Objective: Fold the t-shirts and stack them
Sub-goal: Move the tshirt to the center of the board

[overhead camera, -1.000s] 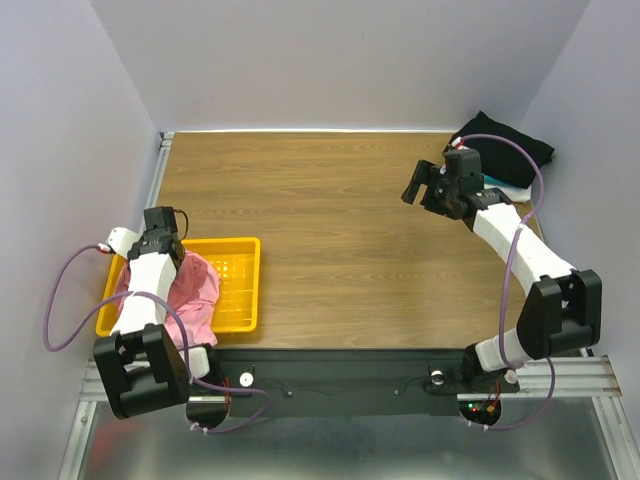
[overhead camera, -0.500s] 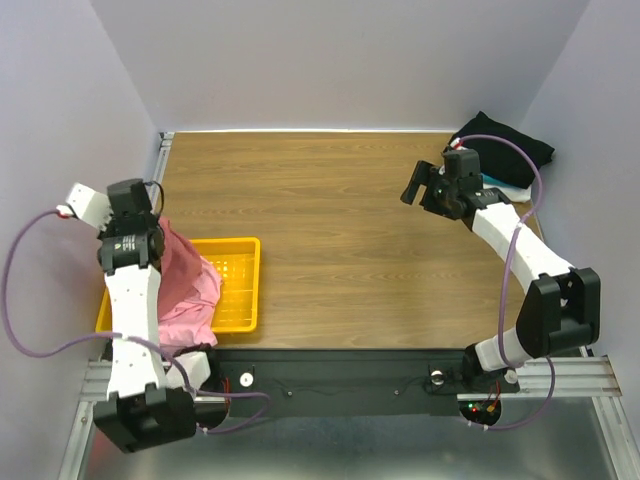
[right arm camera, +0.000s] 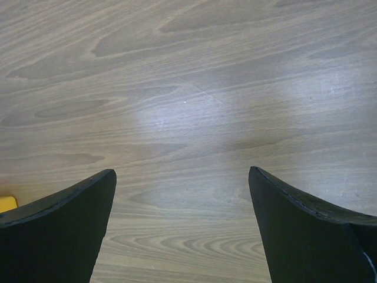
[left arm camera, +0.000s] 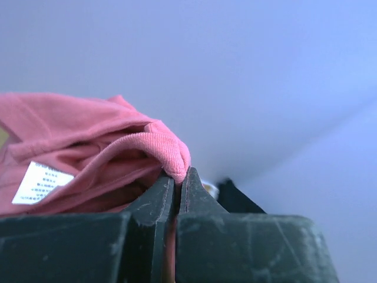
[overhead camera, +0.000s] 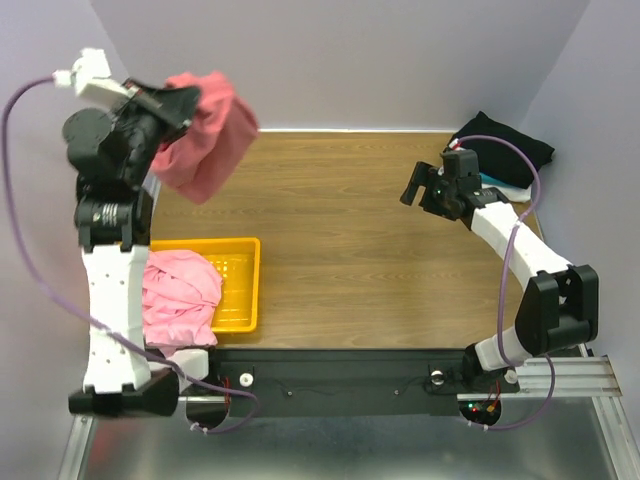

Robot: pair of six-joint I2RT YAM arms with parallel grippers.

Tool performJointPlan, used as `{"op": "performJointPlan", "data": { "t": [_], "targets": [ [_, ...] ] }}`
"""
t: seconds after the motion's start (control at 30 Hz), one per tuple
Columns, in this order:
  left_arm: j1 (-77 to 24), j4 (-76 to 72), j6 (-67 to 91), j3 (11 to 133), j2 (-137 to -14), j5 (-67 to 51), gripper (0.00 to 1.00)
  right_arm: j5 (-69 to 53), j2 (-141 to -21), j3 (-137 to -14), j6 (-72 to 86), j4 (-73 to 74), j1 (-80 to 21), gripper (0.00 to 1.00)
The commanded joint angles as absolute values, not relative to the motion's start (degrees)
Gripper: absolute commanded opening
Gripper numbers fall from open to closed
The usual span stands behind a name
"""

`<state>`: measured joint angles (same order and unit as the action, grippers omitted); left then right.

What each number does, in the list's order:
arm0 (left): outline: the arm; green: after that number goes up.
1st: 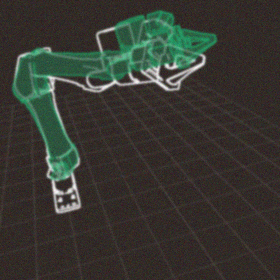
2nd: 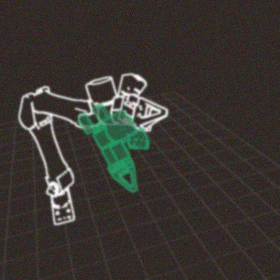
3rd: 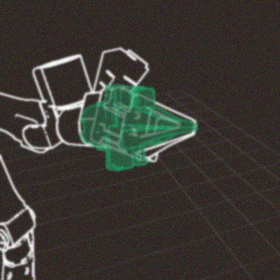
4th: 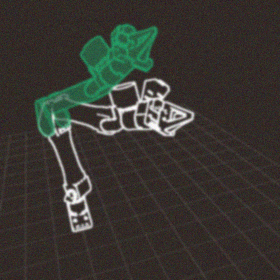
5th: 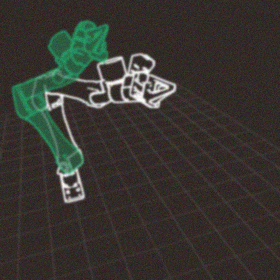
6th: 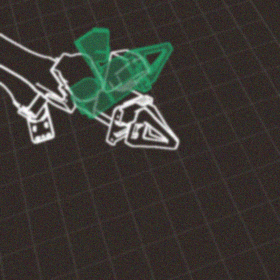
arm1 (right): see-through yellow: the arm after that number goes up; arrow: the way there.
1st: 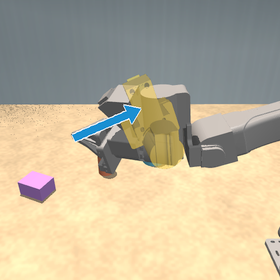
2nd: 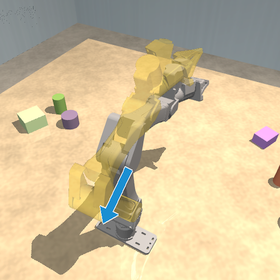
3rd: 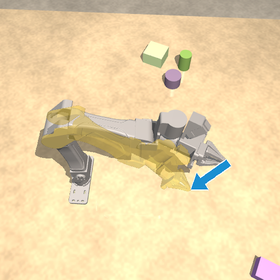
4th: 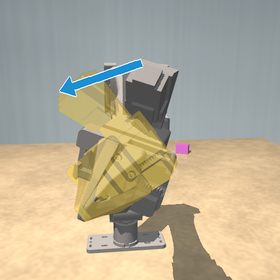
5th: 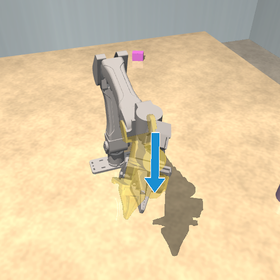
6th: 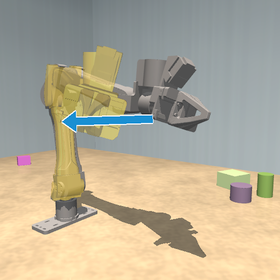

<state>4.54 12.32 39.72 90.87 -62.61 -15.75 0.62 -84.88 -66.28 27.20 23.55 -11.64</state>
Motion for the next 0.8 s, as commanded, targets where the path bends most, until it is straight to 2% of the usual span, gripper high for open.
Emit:
{"op": "performJointPlan", "data": {
  "t": [0.0, 0.13, 0.17, 0.23, 0.27, 0.33, 0.4, 0.57, 0.77],
  "targets": [
    [-4.6, -1.0, 41.2, 98.3, -67.3, -26.8, 0.00, 2.1, -81.7, -69.1, 26.5, 21.3, -11.3, 1.00],
    [-12.6, -5.5, 43.9, 95.8, -70.0, -26.9, 0.00, 4.9, -79.6, -68.7, 26.8, 21.4, -11.3, 1.00],
    [-13.8, -5.5, 44.0, 93.5, -70.1, -26.8, 0.03, 6.2, -78.9, -68.6, 26.8, 21.4, -11.3, 1.00],
    [-15.9, -4.8, 44.4, 89.7, -70.1, -25.8, 0.30, 7.9, -76.2, -67.5, 26.5, 21.4, -11.2, 1.00],
    [-17.7, -1.5, 44.8, 84.7, -69.7, -22.6, 0.61, 9.7, -75.2, -66.9, 26.5, 21.4, -11.2, 1.00],
    [-18.5, 4.8, 45.3, 79.3, -69.3, -15.2, 0.77, 11.5, -72.3, -65.3, 26.0, 21.4, -11.2, 1.00],
    [-18.5, 13.2, 44.3, 71.3, -69.7, -10.7, 0.84, 12.3, -70.8, -64.2, 25.5, 21.4, -11.3, 1.00],
    [-20.3, 14.1, 39.4, 58.8, -70.6, -6.6, 0.84, 4.6, -68.7, -59.5, 23.9, 21.6, -11.3, 1.00],
    [-25.4, 15.7, 32.3, 59.0, -73.6, -2.3, 0.84, -3.6, -73.7, -57.0, 25.9, 20.7, -11.5, 0.98]
  ]
}}
